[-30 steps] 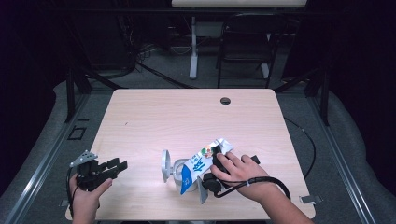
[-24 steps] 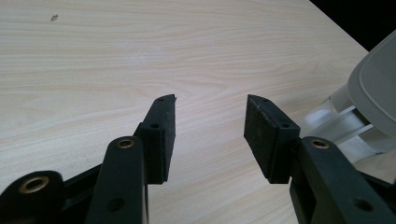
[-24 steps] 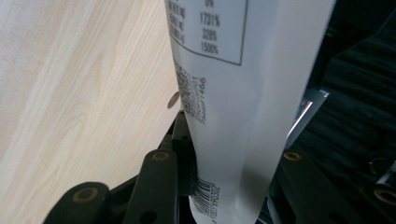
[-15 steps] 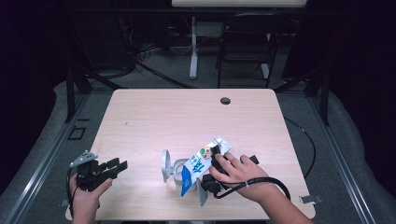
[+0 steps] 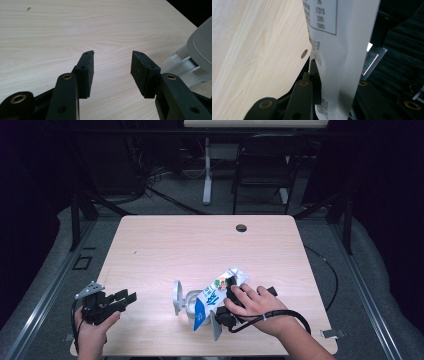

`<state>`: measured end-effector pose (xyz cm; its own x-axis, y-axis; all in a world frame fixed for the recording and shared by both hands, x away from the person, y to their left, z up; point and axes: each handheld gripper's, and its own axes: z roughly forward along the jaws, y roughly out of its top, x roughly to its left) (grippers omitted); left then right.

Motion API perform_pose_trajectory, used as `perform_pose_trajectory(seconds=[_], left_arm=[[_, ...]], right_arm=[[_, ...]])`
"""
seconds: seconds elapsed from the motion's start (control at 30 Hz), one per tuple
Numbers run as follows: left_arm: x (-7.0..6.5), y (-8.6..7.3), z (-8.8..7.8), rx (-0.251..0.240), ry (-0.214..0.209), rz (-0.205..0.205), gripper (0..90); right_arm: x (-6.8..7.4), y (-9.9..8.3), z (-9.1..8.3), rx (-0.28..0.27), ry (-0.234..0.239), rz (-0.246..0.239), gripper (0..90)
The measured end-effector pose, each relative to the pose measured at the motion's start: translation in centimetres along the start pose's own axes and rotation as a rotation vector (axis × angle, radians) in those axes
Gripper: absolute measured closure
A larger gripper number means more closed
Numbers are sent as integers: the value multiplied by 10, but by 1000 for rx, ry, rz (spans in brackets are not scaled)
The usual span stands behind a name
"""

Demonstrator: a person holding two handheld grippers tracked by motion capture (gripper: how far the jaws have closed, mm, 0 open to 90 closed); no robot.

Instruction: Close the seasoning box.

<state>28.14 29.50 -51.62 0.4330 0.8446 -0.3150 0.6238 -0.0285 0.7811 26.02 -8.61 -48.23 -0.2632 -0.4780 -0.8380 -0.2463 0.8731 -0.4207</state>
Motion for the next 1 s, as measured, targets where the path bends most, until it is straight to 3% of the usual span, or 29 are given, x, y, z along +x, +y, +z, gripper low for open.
perform_pose_trajectory(seconds=[0.27,0.6,0.83,0.9,1.0], left_arm=[[0,0,0,-3,2,0,538],[0,0,0,-5,2,1,538],[0,0,-1,-3,1,2,538],[0,0,-1,-6,3,0,538],[0,0,0,-5,3,0,538]], right_arm=[[-1,0,0,-8,-9,1,794],[-2,-1,-1,1,14,27,823],[-2,-1,-1,-2,25,49,831],[-1,-2,1,-30,33,79,833],[-2,-2,0,-7,29,64,836]])
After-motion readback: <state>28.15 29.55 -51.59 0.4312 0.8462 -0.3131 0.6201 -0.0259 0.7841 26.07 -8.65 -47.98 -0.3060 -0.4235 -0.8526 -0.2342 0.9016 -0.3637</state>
